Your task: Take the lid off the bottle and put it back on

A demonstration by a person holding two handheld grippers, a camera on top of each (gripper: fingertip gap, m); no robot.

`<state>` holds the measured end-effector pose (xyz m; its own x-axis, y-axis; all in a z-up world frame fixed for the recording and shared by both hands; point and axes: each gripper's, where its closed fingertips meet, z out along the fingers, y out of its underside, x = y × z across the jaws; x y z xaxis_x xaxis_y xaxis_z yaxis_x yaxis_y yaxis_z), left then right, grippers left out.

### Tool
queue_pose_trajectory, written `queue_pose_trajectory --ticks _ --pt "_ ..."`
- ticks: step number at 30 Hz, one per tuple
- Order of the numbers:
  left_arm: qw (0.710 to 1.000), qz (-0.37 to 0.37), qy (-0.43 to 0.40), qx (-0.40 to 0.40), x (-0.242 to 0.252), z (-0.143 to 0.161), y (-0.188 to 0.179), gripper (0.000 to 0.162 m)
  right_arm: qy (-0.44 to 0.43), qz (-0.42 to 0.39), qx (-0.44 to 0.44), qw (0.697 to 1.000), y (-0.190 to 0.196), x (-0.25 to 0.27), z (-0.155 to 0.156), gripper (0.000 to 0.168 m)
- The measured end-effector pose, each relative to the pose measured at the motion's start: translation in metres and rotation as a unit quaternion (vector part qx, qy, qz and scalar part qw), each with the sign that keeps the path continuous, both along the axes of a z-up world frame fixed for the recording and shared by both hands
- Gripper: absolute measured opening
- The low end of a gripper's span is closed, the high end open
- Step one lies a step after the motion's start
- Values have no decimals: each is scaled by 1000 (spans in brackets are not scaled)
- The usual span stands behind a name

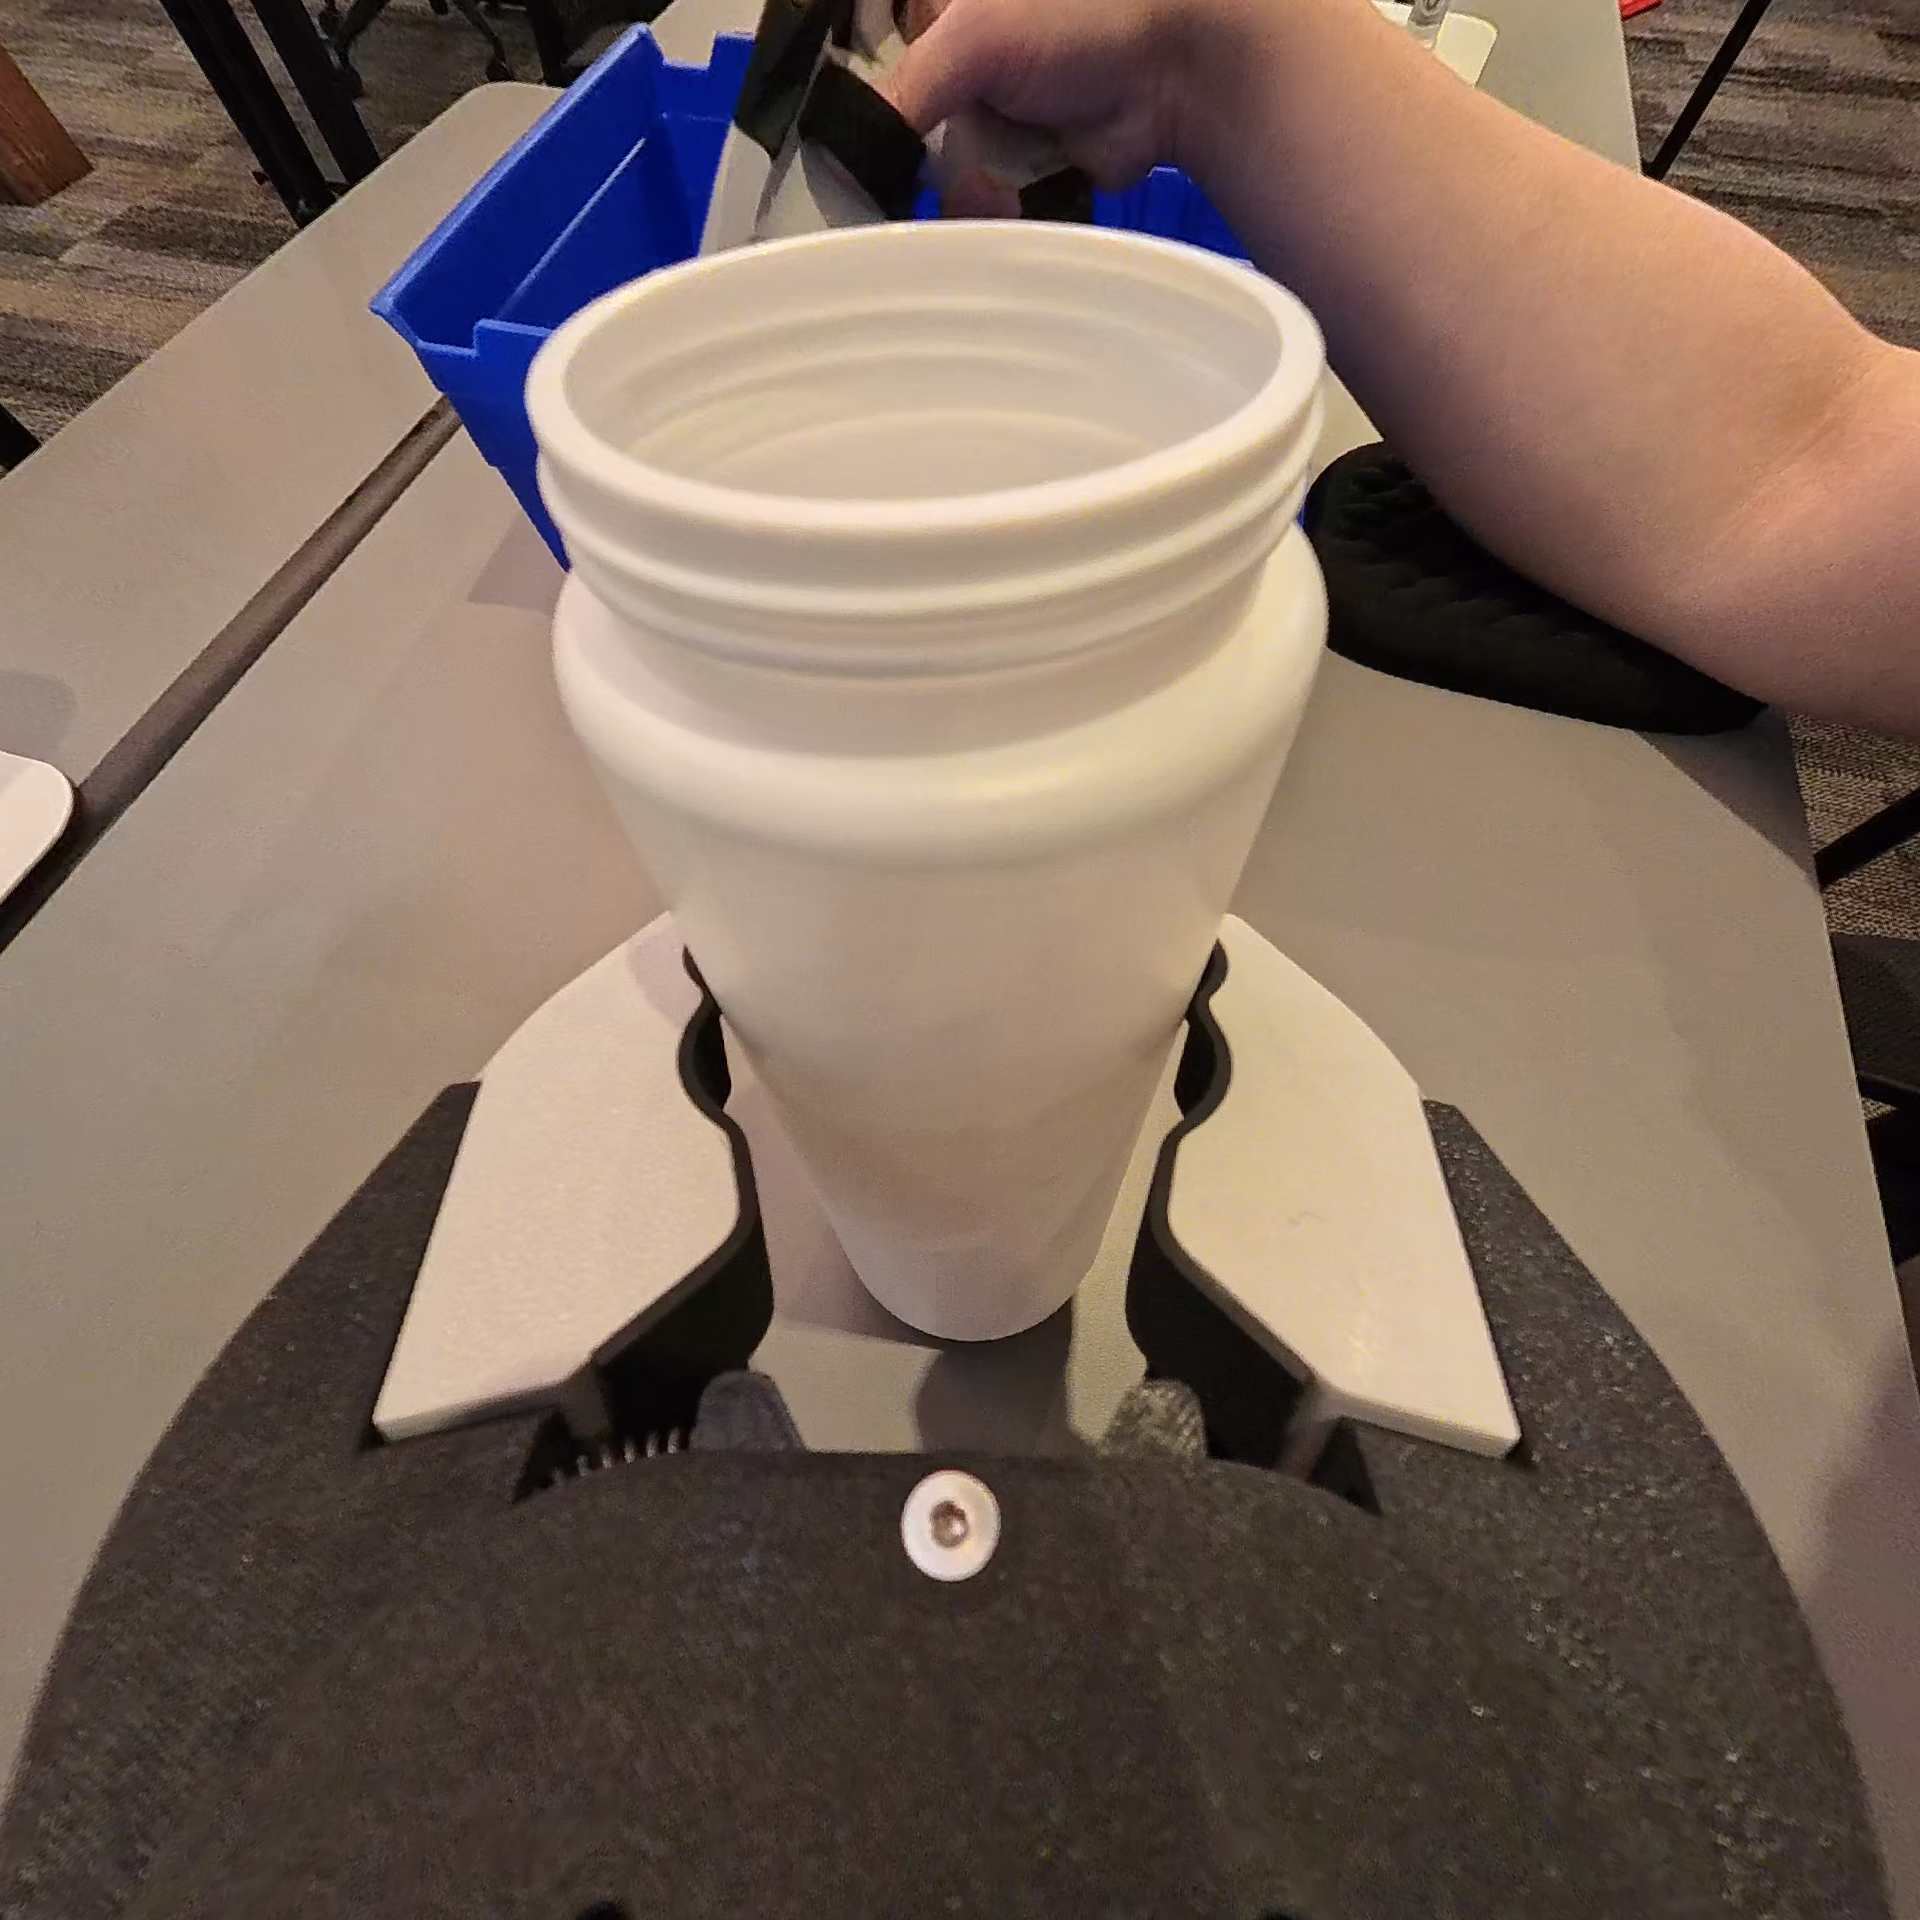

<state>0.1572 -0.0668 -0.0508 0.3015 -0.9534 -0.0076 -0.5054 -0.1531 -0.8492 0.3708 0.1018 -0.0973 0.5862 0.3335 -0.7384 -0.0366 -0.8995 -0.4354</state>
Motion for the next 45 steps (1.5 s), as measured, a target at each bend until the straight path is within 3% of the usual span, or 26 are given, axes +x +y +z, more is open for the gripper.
queue_pose_trajectory --ticks 10,28,31,35,38,40,43,45 --pt "1000 -4 2 0 2 0 -3 86 -139 -59 75 986 21 30 1 11" --pt "1000 -7 1 -1 3 1 -5 86 -369 -109 103 917 26 81 -3 17" --pt "1000 -7 0 -1 3 1 -5 86 -417 -96 95 899 24 88 -11 19" --pt "1000 -8 1 0 3 1 -6 86 -442 -98 125 883 27 87 2 18" --pt "1000 -6 -1 1 2 2 -5 86 -403 -60 126 905 17 65 8 22" --pt "1000 -6 -2 0 2 2 -5 86 -380 -2 114 918 7 46 0 29" --pt "1000 -6 -1 -1 2 2 -5 86 -436 28 140 888 15 50 -16 34" --pt "1000 -7 1 0 3 1 -6 86 -441 35 135 886 17 49 -25 34"
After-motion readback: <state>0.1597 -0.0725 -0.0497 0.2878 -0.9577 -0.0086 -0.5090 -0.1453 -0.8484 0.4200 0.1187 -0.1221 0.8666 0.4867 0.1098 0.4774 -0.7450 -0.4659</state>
